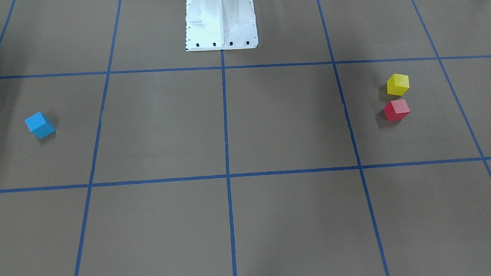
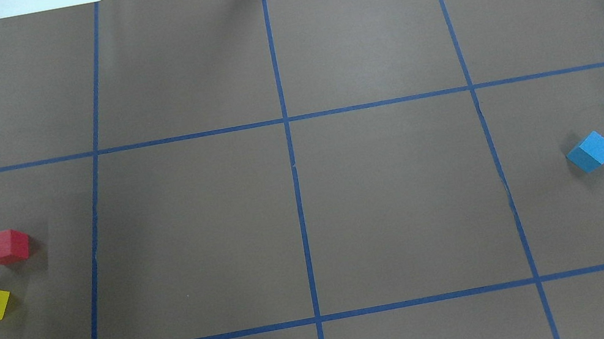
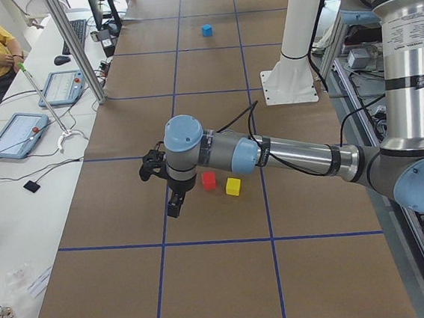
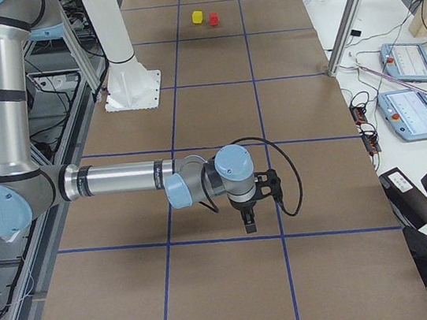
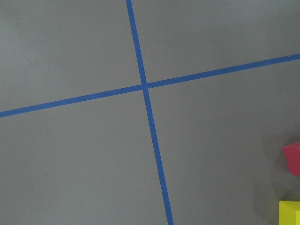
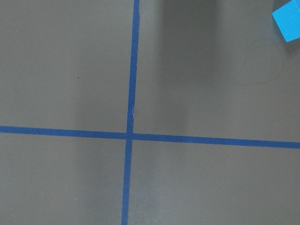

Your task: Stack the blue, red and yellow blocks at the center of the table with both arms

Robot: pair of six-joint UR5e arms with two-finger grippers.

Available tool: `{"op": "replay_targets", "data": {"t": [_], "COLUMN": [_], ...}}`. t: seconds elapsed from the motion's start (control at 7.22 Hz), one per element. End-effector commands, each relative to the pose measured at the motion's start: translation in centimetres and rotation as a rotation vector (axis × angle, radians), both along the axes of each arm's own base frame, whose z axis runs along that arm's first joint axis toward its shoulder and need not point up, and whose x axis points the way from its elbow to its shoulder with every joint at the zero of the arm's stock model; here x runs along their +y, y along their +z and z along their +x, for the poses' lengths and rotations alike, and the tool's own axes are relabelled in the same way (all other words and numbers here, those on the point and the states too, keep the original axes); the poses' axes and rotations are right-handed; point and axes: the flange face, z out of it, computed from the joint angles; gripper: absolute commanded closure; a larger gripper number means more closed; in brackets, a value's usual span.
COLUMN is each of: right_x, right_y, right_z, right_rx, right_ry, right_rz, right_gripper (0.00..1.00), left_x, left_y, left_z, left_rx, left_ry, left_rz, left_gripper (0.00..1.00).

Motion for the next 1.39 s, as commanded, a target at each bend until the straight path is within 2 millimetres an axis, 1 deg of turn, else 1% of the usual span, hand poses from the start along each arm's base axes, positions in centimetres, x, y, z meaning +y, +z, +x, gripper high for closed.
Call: {"op": "replay_targets", "data": {"t": [0.0, 0.14, 0.28, 0.42, 0.55, 0.69, 0.83, 1.11, 1.25], "right_x": [-1.9, -2.3, -1.6, -0.8, 0.2, 0.6, 2.1, 3.0, 3.9], "right_y": [-5.6, -8.2, -8.3, -7.8, -7.3, -6.4, -4.4, -4.1, -4.3], "right_z": [-5.2, -9.6, -12.1, -13.4, -16.8, -19.1, -21.4, -23.0, -25.0], "right_rx": [-0.11, -0.128, -0.145, -0.184, -0.18, -0.087, 0.005, 0.005, -0.007], "right_ry": [-0.041, -0.106, -0.17, -0.208, -0.265, -0.256, -0.268, -0.287, -0.289], "right_rz": [0.1, 0.165, 0.25, 0.297, 0.286, 0.31, 0.315, 0.296, 0.255], "right_gripper": [0.0, 0.0, 0.0, 0.01, 0.01, 0.01, 0.01, 0.02, 0.04], "left_x": [-2.9, -3.1, -3.2, -3.3, -3.4, -3.4, -3.4, -3.3, -3.2], "left_y": [0.2, 0.6, 0.9, 1.3, 1.3, 1.3, 1.3, 1.2, 1.2], "left_z": [2.1, 2.4, 2.6, 2.7, 2.8, 2.8, 2.9, 3.0, 3.1], "left_rx": [0.011, 0.014, 0.015, 0.014, 0.014, 0.016, 0.016, 0.033, 0.043], "left_ry": [0.017, 0.012, 0.015, 0.017, 0.018, 0.019, 0.022, 0.028, 0.032], "left_rz": [0.024, 0.034, 0.039, 0.031, 0.031, 0.028, 0.031, 0.028, 0.026], "left_gripper": [0.0, 0.0, 0.0, 0.0, 0.0, 0.0, 0.0, 0.0, 0.0]}}
